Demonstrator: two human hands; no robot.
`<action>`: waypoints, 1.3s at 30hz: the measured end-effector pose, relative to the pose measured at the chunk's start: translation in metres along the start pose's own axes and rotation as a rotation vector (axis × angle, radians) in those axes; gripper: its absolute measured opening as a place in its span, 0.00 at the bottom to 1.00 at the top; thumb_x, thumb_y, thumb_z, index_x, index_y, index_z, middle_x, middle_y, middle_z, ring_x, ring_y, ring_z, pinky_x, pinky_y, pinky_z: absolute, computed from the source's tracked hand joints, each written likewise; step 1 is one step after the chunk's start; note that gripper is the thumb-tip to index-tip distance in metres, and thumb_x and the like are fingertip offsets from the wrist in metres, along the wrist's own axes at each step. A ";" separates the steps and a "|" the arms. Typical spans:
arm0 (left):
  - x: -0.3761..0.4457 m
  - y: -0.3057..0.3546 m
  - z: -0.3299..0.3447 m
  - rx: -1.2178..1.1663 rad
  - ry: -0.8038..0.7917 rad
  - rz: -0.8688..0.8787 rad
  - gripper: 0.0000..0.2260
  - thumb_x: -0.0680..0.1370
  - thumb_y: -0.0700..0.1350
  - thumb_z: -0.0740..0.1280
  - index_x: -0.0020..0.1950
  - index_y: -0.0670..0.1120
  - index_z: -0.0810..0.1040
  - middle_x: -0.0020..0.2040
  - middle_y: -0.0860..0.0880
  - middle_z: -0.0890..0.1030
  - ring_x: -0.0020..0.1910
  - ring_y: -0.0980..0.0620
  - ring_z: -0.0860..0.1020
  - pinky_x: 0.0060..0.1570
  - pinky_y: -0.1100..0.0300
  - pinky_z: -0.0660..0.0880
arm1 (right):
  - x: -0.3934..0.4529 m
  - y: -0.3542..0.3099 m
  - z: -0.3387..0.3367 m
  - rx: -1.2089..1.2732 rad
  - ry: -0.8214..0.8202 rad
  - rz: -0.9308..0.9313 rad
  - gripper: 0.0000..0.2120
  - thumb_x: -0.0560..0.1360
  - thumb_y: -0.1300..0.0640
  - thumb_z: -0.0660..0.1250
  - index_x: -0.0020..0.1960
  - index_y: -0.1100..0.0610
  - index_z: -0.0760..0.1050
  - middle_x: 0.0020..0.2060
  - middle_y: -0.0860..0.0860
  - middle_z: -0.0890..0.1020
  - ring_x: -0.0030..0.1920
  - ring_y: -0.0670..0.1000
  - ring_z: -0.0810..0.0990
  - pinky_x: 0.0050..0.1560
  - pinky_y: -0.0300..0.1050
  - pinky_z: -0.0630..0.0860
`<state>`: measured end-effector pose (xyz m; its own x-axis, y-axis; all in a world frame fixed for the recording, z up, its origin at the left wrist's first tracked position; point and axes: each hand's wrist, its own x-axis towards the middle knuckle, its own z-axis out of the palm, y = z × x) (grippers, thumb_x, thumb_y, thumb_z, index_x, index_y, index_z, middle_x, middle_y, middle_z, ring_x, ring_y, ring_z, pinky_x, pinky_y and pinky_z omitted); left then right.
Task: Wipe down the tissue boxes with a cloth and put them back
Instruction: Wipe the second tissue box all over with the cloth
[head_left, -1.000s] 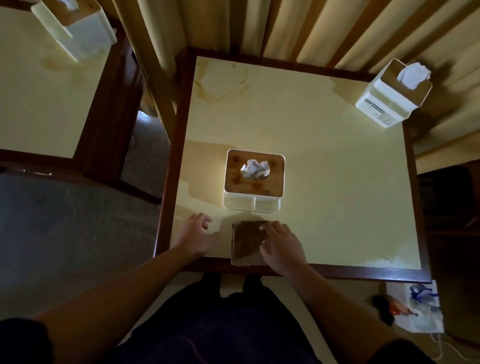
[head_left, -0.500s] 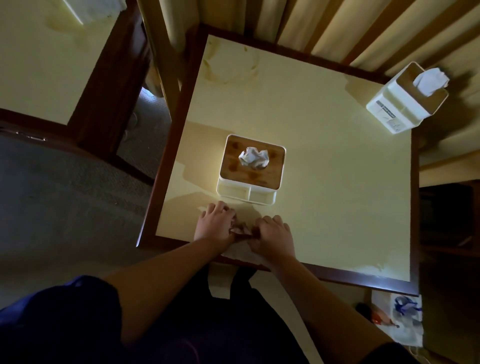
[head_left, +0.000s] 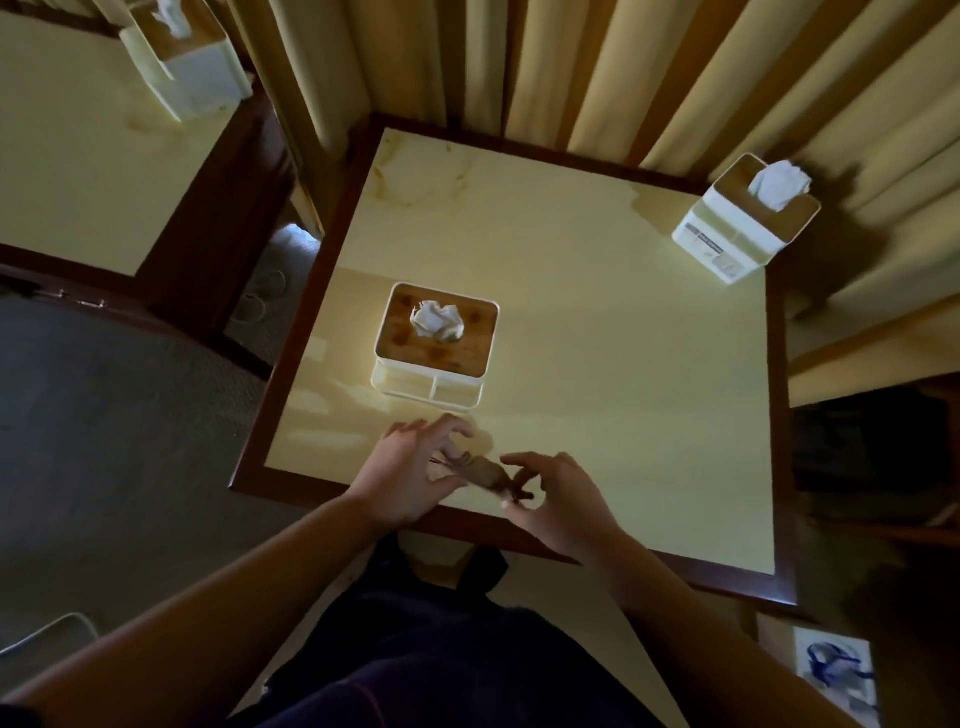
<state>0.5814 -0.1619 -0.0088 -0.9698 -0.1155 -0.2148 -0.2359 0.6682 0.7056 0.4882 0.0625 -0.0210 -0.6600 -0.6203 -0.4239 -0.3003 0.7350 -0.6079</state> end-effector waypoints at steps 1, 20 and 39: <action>0.001 0.011 -0.003 0.052 -0.009 0.033 0.22 0.73 0.49 0.79 0.63 0.56 0.75 0.49 0.60 0.85 0.55 0.56 0.79 0.59 0.53 0.71 | -0.002 0.003 -0.006 0.017 0.004 -0.012 0.29 0.73 0.46 0.78 0.72 0.39 0.75 0.51 0.33 0.79 0.53 0.40 0.70 0.47 0.31 0.66; 0.025 0.049 -0.036 0.423 -0.149 -0.010 0.07 0.73 0.52 0.75 0.50 0.56 0.85 0.43 0.59 0.79 0.47 0.56 0.70 0.44 0.66 0.60 | 0.009 -0.009 -0.056 0.213 -0.125 -0.108 0.06 0.74 0.49 0.80 0.45 0.45 0.83 0.42 0.37 0.85 0.39 0.50 0.83 0.45 0.53 0.80; 0.066 0.009 -0.055 -0.023 0.059 0.053 0.06 0.74 0.50 0.78 0.50 0.55 0.87 0.45 0.56 0.86 0.46 0.60 0.81 0.45 0.59 0.77 | 0.056 -0.024 -0.049 0.009 0.101 -0.070 0.07 0.71 0.43 0.78 0.42 0.43 0.82 0.53 0.35 0.80 0.57 0.42 0.73 0.54 0.38 0.69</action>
<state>0.5115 -0.2043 0.0204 -0.9828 -0.1236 -0.1373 -0.1847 0.6578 0.7302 0.4242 0.0238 0.0025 -0.7040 -0.6386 -0.3108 -0.3417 0.6883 -0.6399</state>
